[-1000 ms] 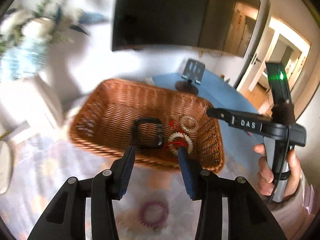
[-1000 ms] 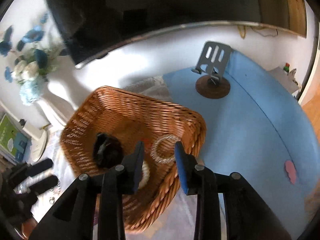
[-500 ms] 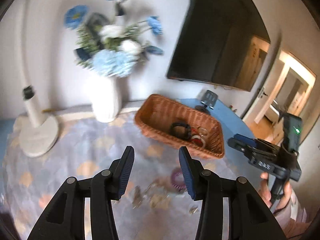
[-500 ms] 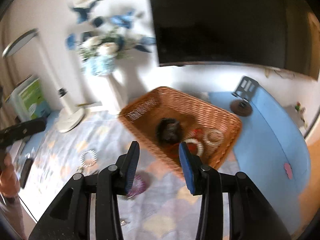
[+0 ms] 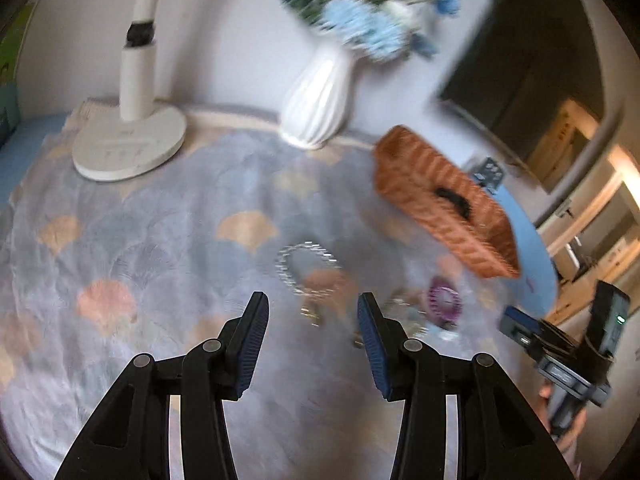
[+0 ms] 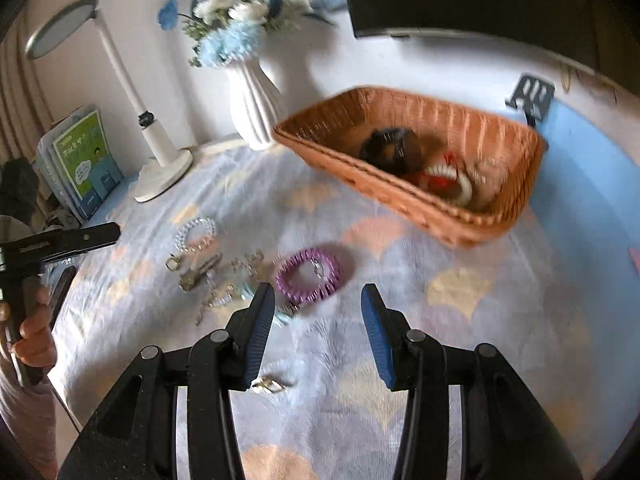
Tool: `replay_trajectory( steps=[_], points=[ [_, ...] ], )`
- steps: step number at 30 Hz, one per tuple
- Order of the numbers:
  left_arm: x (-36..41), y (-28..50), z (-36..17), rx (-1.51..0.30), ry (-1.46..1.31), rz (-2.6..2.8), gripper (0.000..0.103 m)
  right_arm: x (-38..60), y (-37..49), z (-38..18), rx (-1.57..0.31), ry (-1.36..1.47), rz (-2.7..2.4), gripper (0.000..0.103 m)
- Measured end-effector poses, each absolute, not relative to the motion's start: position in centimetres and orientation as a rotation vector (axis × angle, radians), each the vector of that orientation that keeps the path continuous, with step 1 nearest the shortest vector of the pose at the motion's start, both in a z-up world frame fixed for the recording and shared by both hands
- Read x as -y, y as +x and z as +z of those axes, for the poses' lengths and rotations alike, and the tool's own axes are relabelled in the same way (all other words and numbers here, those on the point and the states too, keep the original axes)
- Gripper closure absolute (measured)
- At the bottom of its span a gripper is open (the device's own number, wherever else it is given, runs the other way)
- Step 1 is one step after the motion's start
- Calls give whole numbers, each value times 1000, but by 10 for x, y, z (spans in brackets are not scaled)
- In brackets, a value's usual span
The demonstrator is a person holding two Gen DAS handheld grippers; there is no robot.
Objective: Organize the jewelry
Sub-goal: 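Grasp a clear bead bracelet with the left tool while the right tool grasps a small gold charm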
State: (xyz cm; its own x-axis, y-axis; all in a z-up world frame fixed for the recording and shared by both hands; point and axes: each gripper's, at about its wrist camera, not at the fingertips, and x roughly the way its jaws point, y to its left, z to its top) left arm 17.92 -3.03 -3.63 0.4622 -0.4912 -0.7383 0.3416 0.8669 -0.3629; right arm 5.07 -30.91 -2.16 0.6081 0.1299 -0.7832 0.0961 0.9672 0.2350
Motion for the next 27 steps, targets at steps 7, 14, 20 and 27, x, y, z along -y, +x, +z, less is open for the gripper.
replay_trajectory(
  steps=[7, 14, 20, 27],
  points=[
    [48, 217, -68, -1030, -108, -472, 55, 312, 38, -44, -1040, 341, 106, 55],
    [59, 242, -84, -1052, -58, -457, 55, 289, 26, -49, -1085, 252, 168, 55],
    [68, 246, -85, -1023, -14, -455, 56, 296, 15, -46, -1085, 267, 176, 55],
    [95, 235, -87, -968, 195, -413, 59, 300, 10, -45, -1099, 208, 191, 55]
  ],
)
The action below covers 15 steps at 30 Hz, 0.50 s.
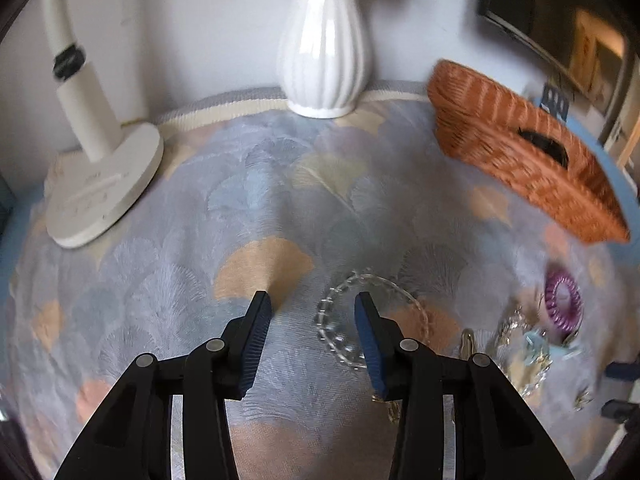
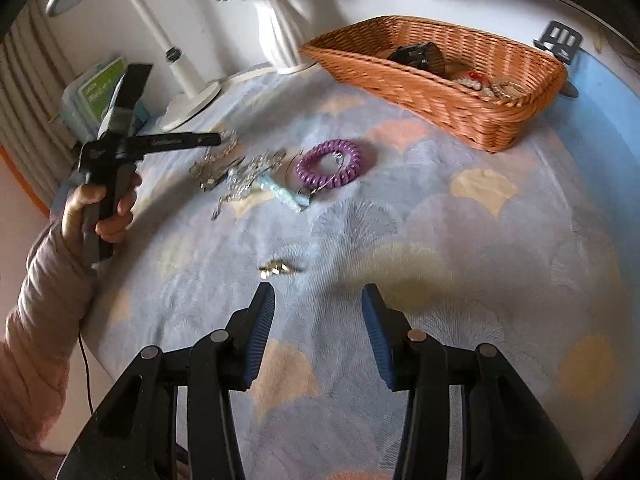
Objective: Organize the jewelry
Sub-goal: 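Grasp a clear bead bracelet with the left tool while the right tool grasps a small gold charm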
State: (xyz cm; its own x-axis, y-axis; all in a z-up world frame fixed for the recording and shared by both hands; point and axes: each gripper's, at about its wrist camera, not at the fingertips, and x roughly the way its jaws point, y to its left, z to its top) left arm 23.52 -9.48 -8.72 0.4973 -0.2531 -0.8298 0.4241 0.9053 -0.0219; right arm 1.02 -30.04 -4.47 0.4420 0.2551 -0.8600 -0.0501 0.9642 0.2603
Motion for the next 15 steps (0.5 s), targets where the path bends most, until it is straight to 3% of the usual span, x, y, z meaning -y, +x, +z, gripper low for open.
replay_trajectory(
  steps=[2, 4, 5, 7, 12, 13, 15],
  points=[
    [99, 233, -87, -960, 211, -423, 61, 294, 12, -45, -1107, 129, 193, 55],
    [104, 231, -85, -953, 230, -453, 87, 286, 14, -44, -1104, 69, 203, 55],
    [106, 229, -84, -952, 242, -459, 94, 282, 15, -44, -1101, 45, 209, 55],
    [109, 228, -83, -948, 257, -454, 96, 275, 18, -44, -1096, 21, 243, 55],
    [102, 231, -82, -965, 178, -501, 96, 260, 30, -49, -1090, -78, 266, 75],
    [101, 230, -81, -969, 159, -513, 96, 260, 31, -49, -1090, -78, 272, 82],
    [98, 231, -80, -973, 122, -545, 96, 259, 35, -49, -1092, -74, 281, 85]
  ],
)
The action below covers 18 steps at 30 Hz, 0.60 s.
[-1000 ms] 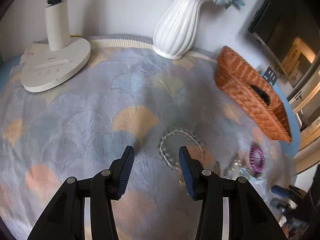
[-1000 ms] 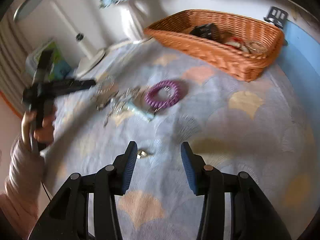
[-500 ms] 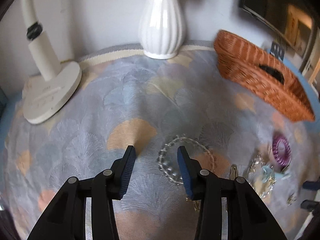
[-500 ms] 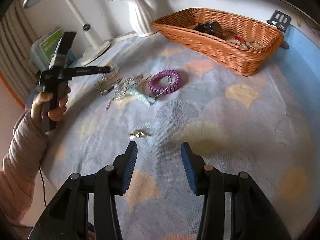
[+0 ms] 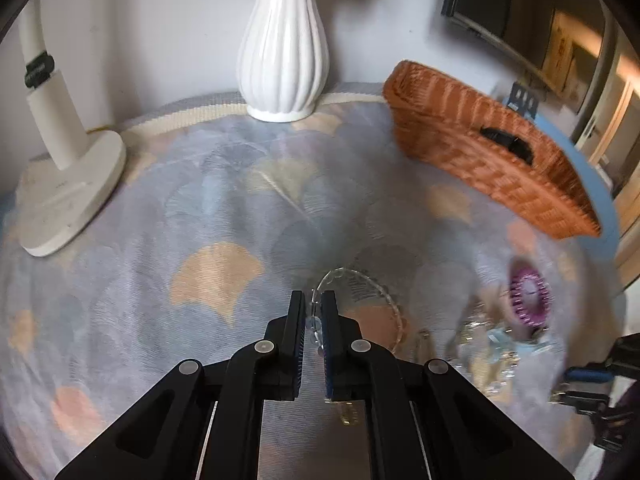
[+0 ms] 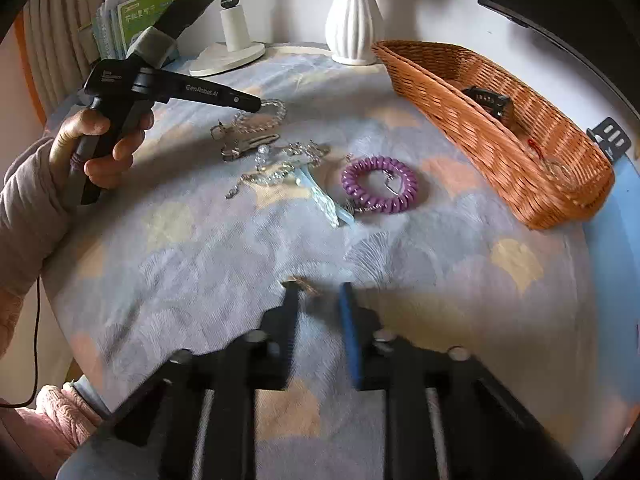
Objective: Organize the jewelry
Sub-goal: 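Grasp a clear bead bracelet with the left tool while the right tool grasps a small gold charm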
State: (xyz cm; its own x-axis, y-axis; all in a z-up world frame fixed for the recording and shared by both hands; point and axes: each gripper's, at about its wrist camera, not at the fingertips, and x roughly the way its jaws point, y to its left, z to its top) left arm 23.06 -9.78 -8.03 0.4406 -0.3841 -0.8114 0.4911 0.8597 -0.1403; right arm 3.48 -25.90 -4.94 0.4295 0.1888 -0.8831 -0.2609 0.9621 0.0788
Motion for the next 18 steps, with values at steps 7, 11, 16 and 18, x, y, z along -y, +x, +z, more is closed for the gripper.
replay_trajectory(
  steps=[7, 11, 16, 18],
  points=[
    [100, 223, -70, -959, 81, -606, 96, 248, 37, -52, -1083, -87, 308, 85],
    [101, 218, -62, -940, 76, -620, 96, 242, 33, -47, -1065, -87, 316, 99],
    [99, 211, -47, -919, 39, -666, 96, 252, 22, -24, -1019, -28, 308, 99],
    [99, 209, -38, -909, 20, -689, 96, 258, 22, -14, -999, -9, 301, 99]
  ],
)
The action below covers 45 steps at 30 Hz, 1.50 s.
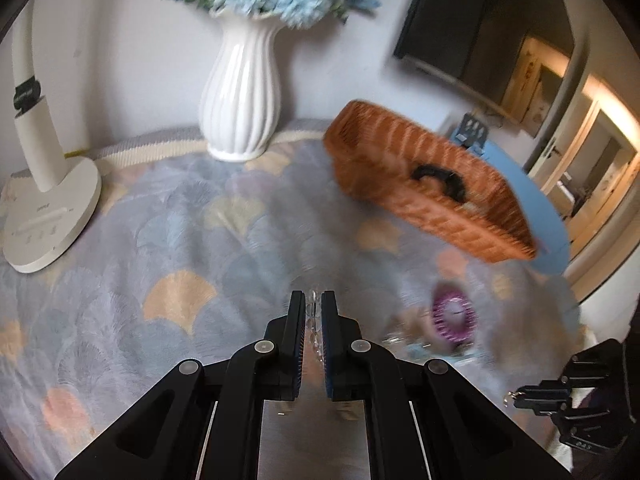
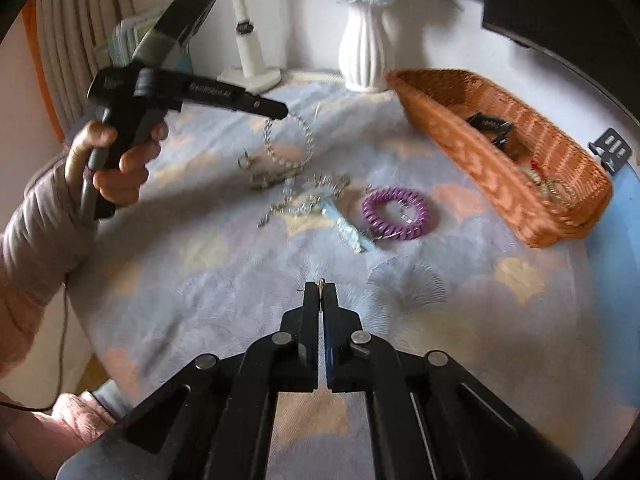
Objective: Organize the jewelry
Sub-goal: 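Grasp a clear bead bracelet with the left tool while the right tool grasps a small gold charm, then carry the bead bracelet and gold charm over the wicker basket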
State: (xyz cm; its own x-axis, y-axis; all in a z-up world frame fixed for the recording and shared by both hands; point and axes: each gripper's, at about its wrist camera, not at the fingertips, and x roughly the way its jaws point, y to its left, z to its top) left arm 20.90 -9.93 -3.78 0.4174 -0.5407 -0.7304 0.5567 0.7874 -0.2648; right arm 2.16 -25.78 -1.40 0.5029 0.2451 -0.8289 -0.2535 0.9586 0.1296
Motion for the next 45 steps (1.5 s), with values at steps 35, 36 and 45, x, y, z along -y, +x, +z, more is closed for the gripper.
replay_trajectory(
  steps=[35, 36, 45],
  points=[
    [280, 277, 24, -839, 71, -782, 96, 462, 218, -3, -1044, 450, -52, 99],
    [283, 281, 21, -842, 74, -780, 96, 460, 225, -7, -1055, 446, -68, 99],
    [287, 288, 1, -846, 117, -767, 95, 447, 246, -22, -1068, 322, -153, 99]
  ],
)
